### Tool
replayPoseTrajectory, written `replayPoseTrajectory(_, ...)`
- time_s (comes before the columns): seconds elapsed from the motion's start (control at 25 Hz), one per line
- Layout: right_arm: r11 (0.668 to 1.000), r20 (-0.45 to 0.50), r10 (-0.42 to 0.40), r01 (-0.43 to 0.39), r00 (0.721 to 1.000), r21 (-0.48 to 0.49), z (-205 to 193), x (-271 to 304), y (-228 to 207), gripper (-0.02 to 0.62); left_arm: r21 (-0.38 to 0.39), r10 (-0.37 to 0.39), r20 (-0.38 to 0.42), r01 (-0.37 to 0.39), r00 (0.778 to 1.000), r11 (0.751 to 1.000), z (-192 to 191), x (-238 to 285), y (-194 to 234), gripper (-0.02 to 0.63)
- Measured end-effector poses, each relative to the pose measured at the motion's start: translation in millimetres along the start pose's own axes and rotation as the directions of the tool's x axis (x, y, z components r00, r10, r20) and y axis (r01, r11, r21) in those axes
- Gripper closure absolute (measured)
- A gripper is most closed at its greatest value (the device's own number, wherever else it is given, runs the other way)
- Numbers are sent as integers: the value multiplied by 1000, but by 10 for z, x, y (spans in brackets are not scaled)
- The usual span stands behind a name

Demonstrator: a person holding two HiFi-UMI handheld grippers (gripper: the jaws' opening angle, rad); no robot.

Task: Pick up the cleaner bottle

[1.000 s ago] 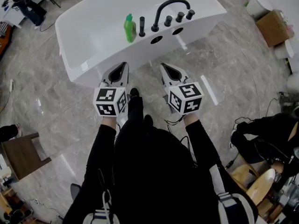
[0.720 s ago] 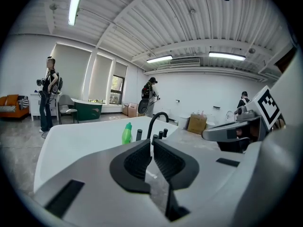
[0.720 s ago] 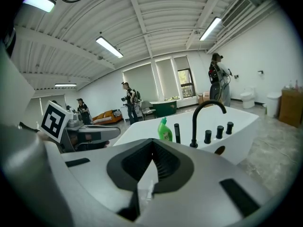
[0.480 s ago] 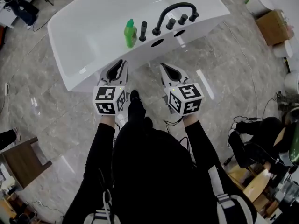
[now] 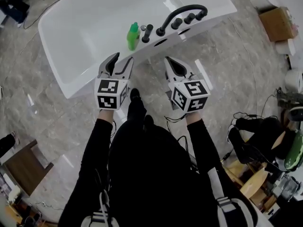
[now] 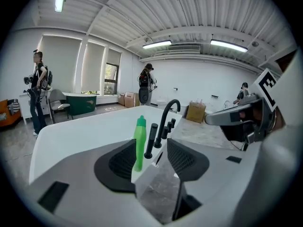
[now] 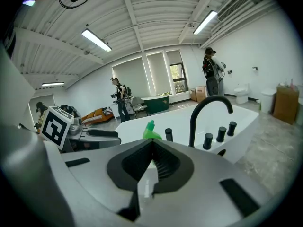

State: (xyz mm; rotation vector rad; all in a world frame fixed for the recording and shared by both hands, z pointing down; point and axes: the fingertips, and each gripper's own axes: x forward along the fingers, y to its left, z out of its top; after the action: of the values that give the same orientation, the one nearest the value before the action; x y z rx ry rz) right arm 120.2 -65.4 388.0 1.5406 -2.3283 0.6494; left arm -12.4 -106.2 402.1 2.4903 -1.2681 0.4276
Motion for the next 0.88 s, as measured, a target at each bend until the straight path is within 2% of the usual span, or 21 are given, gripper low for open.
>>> replayPoseTrajectory(0.2, 999, -16, -34, 34, 999, 0, 66, 137, -81, 594, 7, -11, -65, 11, 998, 1000, -114, 167, 142, 354)
replayPoseTrajectory(0.64, 997, -40, -54, 52, 998, -53, 134, 399, -154, 594, 27, -27, -146, 31, 989, 999, -427, 507, 283, 331)
replayPoseTrajectory(0.88, 998, -50, -60, 58, 997, -35, 84, 624, -268, 594, 57, -13, -188, 24, 982, 998, -582, 677, 374, 328)
